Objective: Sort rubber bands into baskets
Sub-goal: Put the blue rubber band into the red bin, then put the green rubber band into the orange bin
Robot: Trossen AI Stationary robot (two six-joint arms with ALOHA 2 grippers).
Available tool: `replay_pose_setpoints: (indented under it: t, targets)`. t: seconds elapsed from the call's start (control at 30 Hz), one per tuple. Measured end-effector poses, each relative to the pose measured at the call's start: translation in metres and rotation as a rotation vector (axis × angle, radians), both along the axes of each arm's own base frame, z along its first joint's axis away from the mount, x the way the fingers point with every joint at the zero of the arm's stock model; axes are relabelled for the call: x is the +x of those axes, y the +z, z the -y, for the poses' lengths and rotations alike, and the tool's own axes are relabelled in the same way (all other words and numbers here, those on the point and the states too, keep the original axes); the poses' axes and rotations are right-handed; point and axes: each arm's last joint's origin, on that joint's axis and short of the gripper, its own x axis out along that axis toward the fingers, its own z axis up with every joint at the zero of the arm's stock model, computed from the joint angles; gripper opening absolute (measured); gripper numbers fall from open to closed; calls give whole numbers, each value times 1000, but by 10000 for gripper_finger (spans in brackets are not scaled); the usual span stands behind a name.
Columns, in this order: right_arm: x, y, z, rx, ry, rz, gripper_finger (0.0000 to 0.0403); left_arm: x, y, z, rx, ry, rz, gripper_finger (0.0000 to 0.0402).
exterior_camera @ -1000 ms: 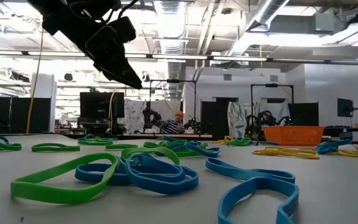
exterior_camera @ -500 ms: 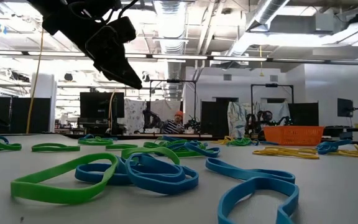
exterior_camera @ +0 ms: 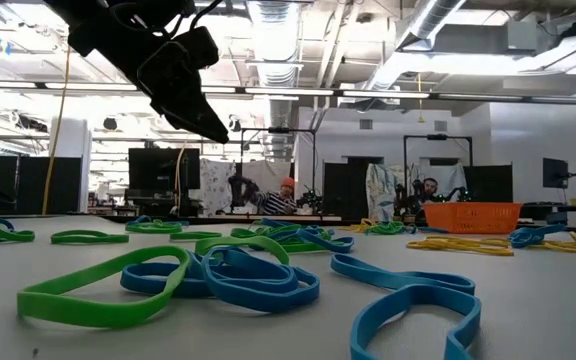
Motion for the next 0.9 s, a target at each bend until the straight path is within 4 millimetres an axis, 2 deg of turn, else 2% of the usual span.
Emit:
replay_pose_setpoints:
  t: [0.2,0.6,0.73,0.9]
  targets:
    - [-5,0,0,-2,-30,-15,81,0,0,0,0,0,0,178]
    - [-6,-2,7,-69,-40,-35,211,0,0,0,0,0,0,178]
    - [-5,1,9,-81,-25,11,228,0,0,0,0,0,0,178]
    - [-1,11,17,-103,-8,145,226,0,0,0,0,0,0,178]
